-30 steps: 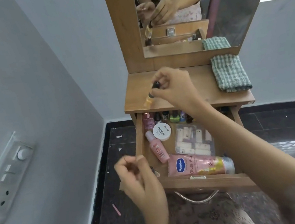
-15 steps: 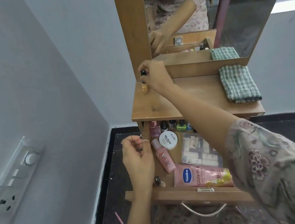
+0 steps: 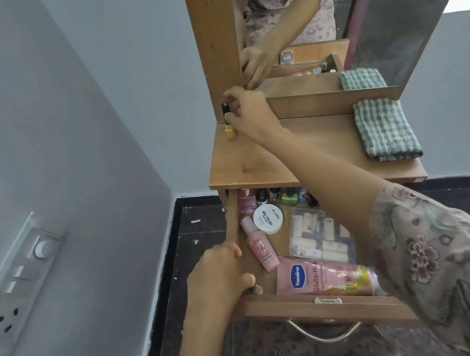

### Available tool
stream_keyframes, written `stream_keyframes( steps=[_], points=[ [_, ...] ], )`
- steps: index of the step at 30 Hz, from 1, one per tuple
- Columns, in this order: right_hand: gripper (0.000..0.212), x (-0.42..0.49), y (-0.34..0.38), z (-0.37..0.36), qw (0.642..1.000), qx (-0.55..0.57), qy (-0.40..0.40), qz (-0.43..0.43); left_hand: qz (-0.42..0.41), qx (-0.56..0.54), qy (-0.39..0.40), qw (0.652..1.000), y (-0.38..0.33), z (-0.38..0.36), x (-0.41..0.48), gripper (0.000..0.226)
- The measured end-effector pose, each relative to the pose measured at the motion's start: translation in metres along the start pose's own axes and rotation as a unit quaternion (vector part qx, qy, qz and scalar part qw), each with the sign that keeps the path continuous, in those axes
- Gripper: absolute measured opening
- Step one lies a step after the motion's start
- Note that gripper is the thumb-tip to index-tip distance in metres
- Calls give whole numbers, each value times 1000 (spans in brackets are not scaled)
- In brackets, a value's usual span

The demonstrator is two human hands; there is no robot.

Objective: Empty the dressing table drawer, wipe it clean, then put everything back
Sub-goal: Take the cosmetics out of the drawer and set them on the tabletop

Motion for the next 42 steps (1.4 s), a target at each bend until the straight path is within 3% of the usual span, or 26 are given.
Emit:
stream_keyframes(
  steps=[3,5,8,10,12,18,23,29,33,36,39,42],
  points=[
    [23,-32,15,22,992,27,-93,80,-10,54,16,998,0,-6,0,45],
    [14,-71,25,26,977,43,-109,178,-21,85,18,996,0,-10,1,44],
    [17,-132,25,-2,924,-126,-70,354,-48,138,-3,989,-2,-15,1,37],
    [14,-155,5,-29,874,-251,-2,417,-69,168,-19,983,-4,-18,2,30],
    [26,-163,-14,-46,844,-321,51,427,-85,184,-29,979,-6,-19,2,24],
    [34,-159,-22,-57,723,-530,43,441,-117,190,-57,973,-6,-19,2,30],
    [45,-151,-14,-57,690,-600,87,396,-101,131,-67,984,-4,-15,1,34],
    [19,-147,-4,-48,727,-560,101,384,-66,-56,-73,994,13,-11,2,21],
    [11,-151,5,-34,748,-536,130,370,-76,-193,-84,975,14,-4,4,12],
    [19,-155,13,-14,826,-451,155,301,-87,-292,-118,945,10,11,1,8],
    [19,-147,9,15,918,-301,218,139,-103,-346,-169,917,3,34,4,8],
    [20,-130,14,55,970,-130,203,20,-110,-394,-226,884,-7,62,20,9]
  ],
)
Point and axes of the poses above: each hand's wrist, its own x-axis towards the middle knuckle, its own z-axis out of the back of the hand, y = z × x, the point moved 5 cm from there along x, towards the middle knuckle, and after that the axes turned 1 degree about y, right-handed, at the moved point
